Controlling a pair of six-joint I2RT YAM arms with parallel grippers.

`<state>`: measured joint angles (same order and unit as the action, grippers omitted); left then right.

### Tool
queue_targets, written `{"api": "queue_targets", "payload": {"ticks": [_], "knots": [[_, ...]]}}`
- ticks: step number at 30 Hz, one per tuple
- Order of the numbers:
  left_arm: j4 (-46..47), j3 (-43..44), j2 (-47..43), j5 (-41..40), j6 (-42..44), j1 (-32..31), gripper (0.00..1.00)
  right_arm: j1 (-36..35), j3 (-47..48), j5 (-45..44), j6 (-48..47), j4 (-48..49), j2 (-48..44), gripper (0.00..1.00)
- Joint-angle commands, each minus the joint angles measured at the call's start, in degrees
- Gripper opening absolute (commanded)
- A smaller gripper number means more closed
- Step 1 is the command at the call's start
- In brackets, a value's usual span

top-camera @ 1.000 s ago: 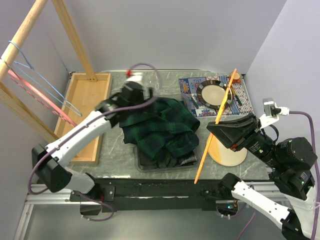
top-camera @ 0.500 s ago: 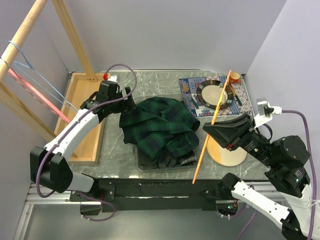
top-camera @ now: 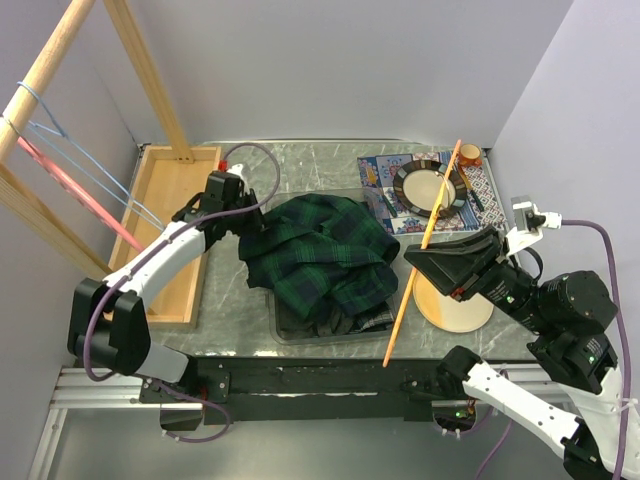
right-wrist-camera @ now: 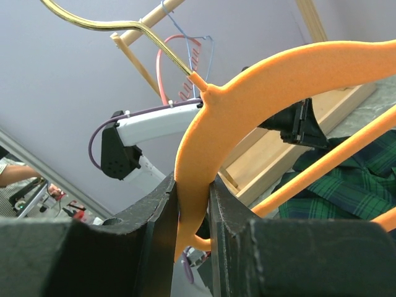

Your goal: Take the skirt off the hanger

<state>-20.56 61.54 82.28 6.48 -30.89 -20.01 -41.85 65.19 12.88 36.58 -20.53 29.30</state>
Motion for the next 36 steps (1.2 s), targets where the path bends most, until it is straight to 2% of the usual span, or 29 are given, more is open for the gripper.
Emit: {"api": "queue_targets", "payload": {"ticks": [1,10,15,20,22,26,29,32,33,34,35,36], "knots": [[2.46,3.76,-3.70,-0.15,-0.31,0.23,0.01,0.10,-0.15,-0.67,-0.19,3.75,-1.52,0.00],[2.80,6.75,-7.74,3.35,-2.06,-0.90,0.01,0.01,0.11,-0.75,-0.10,3.75,-1.96,0.00],[1.14,10.96,-7.05,0.47,-1.54,-9.59,0.01,0.10,-0.59,-1.81,-0.45,3.05,-2.67,0.00],[7.27,8.26,-4.24,-2.16,-2.85,-20.83,0.01,0.01,-2.96,-4.44,-0.72,1.99,-3.81,0.00],[9.47,3.87,-1.62,-3.31,-3.82,-22.78,0.01,0.10,-4.10,-4.71,-0.54,1.99,-4.25,0.00],[24.03,-8.34,4.54,-4.63,-7.87,-26.39,0.01,0.10,-6.12,-4.71,0.16,2.69,-4.60,0.00],[20.83,-5.66,11.40,-6.22,-5.94,-29.20,0.01,0.10,-7.18,-4.54,0.42,2.61,-4.43,0.00],[16.87,-1.97,10.37,-8.05,-5.23,-30.79,0.01,0.10,-6.92,-4.62,0.16,2.08,-4.34,0.00],[15.12,-0.99,8.70,-8.67,-5.23,-30.88,0.04,0.10,-6.83,-4.80,0.25,2.25,-4.43,0.00],[13.28,0.41,7.99,-8.94,-4.97,-30.88,0.12,0.10,-6.83,-4.89,0.34,2.34,-4.43,0.00],[11.52,3.64,7.37,-9.55,-4.53,-30.88,0.23,0.10,-6.83,-4.80,0.42,2.52,-4.51,0.00],[7.94,5.16,6.32,-9.47,-4.09,-30.88,0.42,0.10,-6.83,-4.62,0.51,2.60,-4.51,0.00]]}}
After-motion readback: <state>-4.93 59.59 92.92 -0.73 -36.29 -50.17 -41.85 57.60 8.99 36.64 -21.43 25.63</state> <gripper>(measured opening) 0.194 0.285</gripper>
